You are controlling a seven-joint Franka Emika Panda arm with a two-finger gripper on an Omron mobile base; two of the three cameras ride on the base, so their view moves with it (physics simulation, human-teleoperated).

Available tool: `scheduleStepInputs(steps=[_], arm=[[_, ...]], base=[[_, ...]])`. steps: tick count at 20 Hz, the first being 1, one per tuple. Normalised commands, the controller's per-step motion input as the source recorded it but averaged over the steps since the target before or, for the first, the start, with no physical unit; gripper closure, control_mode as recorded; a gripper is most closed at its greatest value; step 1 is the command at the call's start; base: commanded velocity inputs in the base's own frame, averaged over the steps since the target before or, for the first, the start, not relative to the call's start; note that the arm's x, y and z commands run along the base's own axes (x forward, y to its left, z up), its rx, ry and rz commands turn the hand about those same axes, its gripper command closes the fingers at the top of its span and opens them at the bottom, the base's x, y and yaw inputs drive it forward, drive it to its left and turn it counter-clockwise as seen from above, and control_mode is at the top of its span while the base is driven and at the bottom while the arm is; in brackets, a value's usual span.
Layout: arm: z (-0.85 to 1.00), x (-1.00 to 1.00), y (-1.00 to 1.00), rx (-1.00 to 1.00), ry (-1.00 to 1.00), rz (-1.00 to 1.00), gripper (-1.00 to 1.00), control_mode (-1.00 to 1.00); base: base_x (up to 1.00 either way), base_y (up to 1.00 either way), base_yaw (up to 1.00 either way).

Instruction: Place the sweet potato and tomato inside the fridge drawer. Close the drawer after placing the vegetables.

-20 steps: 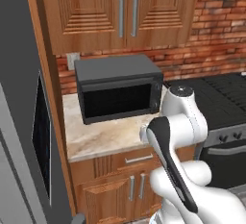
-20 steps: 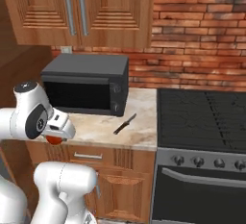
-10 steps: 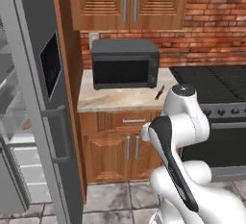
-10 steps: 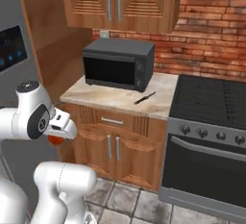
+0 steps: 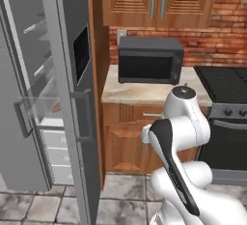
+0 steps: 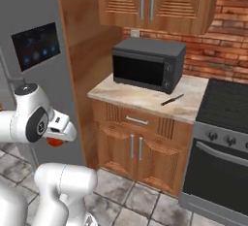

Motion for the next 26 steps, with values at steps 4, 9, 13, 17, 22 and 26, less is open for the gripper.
scheduleStepInputs(steps=[4, 9, 13, 17, 22, 26], arm=[[0.0, 0.0, 0.0, 0.0, 0.0, 0.0, 1.0, 1.0], [0.0, 0.0, 0.0, 0.0, 0.0, 0.0, 1.0, 1.0], [0.0, 0.0, 0.0, 0.0, 0.0, 0.0, 1.0, 1.0], [0.0, 0.0, 0.0, 0.0, 0.0, 0.0, 1.0, 1.0], [0.0, 0.0, 0.0, 0.0, 0.0, 0.0, 1.0, 1.0], [0.0, 0.0, 0.0, 0.0, 0.0, 0.0, 1.0, 1.0]], base=[[-0.51, 0.0, 0.68], [-0.16, -0.17, 0.73], [0.0, -0.77, 0.68], [-0.15, -0.65, 0.69], [-0.23, -0.03, 0.77], [0.21, 0.11, 0.54]])
